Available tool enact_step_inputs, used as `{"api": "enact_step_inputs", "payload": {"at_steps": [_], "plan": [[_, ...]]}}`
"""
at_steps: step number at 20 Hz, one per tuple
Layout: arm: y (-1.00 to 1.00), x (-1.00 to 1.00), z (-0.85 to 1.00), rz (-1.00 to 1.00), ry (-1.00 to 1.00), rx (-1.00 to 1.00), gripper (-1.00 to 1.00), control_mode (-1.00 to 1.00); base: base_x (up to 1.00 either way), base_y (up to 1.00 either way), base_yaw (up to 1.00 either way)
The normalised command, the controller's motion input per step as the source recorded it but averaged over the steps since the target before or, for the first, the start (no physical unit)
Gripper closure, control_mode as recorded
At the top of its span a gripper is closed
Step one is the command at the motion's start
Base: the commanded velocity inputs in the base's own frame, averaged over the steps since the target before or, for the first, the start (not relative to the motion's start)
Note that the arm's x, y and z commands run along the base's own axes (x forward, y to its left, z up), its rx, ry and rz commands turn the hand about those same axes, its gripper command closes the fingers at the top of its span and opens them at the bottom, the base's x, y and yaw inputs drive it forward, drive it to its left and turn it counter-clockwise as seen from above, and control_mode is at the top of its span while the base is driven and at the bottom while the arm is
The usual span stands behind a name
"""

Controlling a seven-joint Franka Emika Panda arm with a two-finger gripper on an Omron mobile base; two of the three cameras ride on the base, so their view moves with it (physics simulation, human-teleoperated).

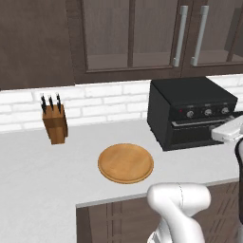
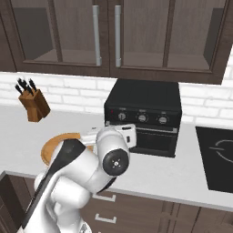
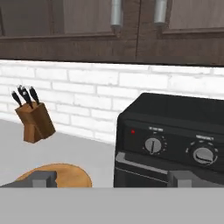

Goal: Pick up the kebab skewer and baguette bread, and place them inside the toaster oven. Close the toaster oven door and start by setting the timer.

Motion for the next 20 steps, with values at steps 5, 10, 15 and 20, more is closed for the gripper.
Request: {"api": "enact_step_inputs", "payload": {"at_steps": [5, 10, 15, 20], "plan": [[-0.01, 0.44, -0.45, -0.01, -0.39, 0.00, -1.00, -1.00, 0.00, 0.00, 0.00], [-0.01, 0.69, -0.32, -0.09, -0.18, 0.00, -1.00, -1.00, 0.00, 0.00, 0.00], [-0.06, 0.77, -0.27, -0.10, -0.11, 0.02, -1.00, -1.00, 0.00, 0.00, 0.00], [-0.12, 0.57, -0.02, -0.09, -0.02, 0.09, -1.00, -1.00, 0.00, 0.00, 0.00]]}}
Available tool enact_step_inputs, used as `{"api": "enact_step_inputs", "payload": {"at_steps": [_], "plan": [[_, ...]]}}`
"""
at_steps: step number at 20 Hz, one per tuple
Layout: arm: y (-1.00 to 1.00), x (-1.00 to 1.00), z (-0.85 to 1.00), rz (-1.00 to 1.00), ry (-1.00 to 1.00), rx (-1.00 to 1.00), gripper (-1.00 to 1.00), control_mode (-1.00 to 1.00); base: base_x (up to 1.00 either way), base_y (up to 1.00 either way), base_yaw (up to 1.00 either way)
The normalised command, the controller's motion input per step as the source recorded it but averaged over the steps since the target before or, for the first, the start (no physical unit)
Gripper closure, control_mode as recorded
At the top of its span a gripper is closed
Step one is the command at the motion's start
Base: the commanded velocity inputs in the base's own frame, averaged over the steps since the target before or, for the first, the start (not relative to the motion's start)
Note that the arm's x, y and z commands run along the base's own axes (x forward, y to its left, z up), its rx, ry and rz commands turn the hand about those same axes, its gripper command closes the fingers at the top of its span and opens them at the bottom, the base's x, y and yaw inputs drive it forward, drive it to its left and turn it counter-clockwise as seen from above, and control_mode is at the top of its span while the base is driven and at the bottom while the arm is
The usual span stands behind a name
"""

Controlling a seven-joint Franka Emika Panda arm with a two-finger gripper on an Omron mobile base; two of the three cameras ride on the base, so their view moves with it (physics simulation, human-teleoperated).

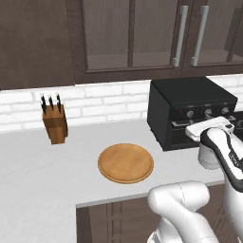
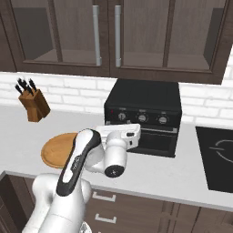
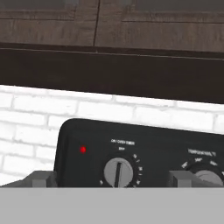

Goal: Pick up the kebab skewer and baguette bread, and place them inside the toaster oven. Close the toaster oven door and start by setting the timer.

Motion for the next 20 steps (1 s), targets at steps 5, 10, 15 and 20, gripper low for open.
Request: {"api": "enact_step_inputs", "payload": {"at_steps": [5, 10, 15, 20], "plan": [[0.00, 0.32, -0.01, -0.09, -0.05, 0.08, -1.00, -1.00, 0.00, 0.00, 0.00], [0.00, 0.09, -0.10, -0.10, 0.00, 0.03, -1.00, -1.00, 0.00, 0.00, 0.00], [-0.15, 0.00, -0.03, -0.02, 0.00, 0.02, -1.00, -1.00, 0.00, 0.00, 0.00], [-0.19, 0.00, -0.01, 0.00, 0.01, 0.01, -1.00, -1.00, 0.00, 0.00, 0.00]]}}
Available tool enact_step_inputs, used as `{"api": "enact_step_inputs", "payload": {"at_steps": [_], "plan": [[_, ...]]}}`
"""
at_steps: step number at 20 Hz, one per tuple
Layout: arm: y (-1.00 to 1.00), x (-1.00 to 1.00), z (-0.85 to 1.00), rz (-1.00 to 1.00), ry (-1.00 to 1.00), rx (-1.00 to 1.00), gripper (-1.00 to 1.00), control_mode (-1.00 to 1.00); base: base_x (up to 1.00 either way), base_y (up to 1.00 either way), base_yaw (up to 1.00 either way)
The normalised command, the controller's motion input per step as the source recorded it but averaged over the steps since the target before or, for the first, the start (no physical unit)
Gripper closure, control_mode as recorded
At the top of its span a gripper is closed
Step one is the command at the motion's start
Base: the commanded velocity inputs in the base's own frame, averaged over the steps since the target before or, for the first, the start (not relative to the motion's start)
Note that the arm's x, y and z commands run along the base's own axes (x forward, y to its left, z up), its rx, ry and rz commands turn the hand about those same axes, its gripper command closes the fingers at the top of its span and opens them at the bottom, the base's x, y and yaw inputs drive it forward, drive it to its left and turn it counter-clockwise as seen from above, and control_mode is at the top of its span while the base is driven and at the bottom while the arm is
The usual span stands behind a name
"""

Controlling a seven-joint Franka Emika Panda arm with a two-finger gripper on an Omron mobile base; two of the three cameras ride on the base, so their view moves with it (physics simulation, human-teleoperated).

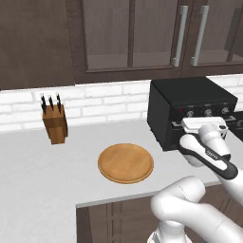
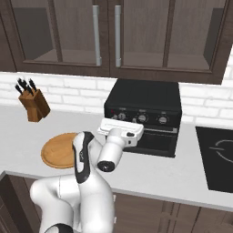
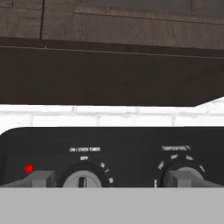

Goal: Pick up the kebab skewer and baguette bread, and place them inside the toaster oven. Close the toaster oven door and start by setting the timer.

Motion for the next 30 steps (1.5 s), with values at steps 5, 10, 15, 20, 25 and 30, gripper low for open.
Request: {"api": "enact_step_inputs", "payload": {"at_steps": [5, 10, 15, 20, 25, 30], "plan": [[0.00, 0.00, -0.01, 0.00, 0.05, 0.00, -1.00, -1.00, 0.00, 0.00, 0.00], [-0.04, 0.00, 0.00, 0.00, 0.04, 0.00, -1.00, -1.00, 0.00, 0.00, 0.00], [-0.02, -0.03, 0.00, 0.03, 0.00, 0.03, -1.00, -1.00, 0.00, 0.00, 0.00], [0.00, 0.00, 0.00, 0.03, 0.01, 0.07, -1.00, -1.00, 0.00, 0.00, 0.00], [0.00, -0.02, 0.02, 0.02, 0.03, 0.05, -1.00, -1.00, 0.00, 0.00, 0.00], [0.00, -0.16, 0.04, 0.00, 0.00, 0.00, -1.00, -1.00, 0.00, 0.00, 0.00]]}}
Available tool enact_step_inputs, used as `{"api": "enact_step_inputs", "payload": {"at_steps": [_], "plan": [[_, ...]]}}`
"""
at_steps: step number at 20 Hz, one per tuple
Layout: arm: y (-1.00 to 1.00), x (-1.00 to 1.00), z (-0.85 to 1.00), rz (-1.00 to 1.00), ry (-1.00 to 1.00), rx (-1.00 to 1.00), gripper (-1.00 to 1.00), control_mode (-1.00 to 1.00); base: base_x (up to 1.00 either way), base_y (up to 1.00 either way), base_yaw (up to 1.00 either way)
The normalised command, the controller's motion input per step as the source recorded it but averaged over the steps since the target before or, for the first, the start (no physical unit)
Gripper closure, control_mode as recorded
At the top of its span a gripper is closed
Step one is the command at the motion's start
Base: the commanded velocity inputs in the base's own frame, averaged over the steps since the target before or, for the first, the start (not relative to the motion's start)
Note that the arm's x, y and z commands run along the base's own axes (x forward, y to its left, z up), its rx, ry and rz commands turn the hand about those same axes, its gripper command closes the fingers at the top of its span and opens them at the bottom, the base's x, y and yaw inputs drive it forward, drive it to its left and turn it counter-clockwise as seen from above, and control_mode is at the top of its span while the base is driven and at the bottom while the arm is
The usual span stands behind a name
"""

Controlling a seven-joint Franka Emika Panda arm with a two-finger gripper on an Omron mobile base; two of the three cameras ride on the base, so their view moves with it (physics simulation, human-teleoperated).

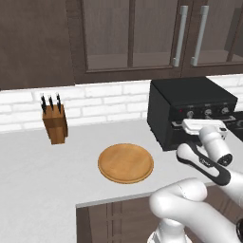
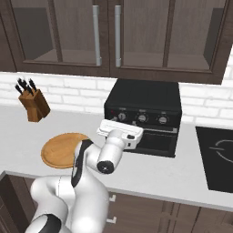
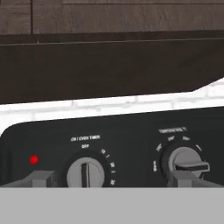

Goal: Pick up the kebab skewer and baguette bread, and place them inside the toaster oven. Close the toaster oven door and start by setting the timer.

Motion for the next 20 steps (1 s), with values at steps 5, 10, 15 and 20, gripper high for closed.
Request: {"api": "enact_step_inputs", "payload": {"at_steps": [5, 10, 15, 20], "plan": [[0.00, -0.04, 0.12, 0.00, 0.00, -0.04, -1.00, -1.00, 0.00, 0.00, 0.00], [0.00, 0.00, 0.13, 0.00, 0.03, -0.05, -1.00, -1.00, 0.00, 0.00, 0.00], [0.07, -0.02, 0.00, 0.00, 0.03, -0.02, -1.00, -1.00, 0.00, 0.00, 0.00], [0.28, -0.09, 0.00, 0.00, 0.05, 0.00, -1.00, -1.00, 0.00, 0.00, 0.00]]}}
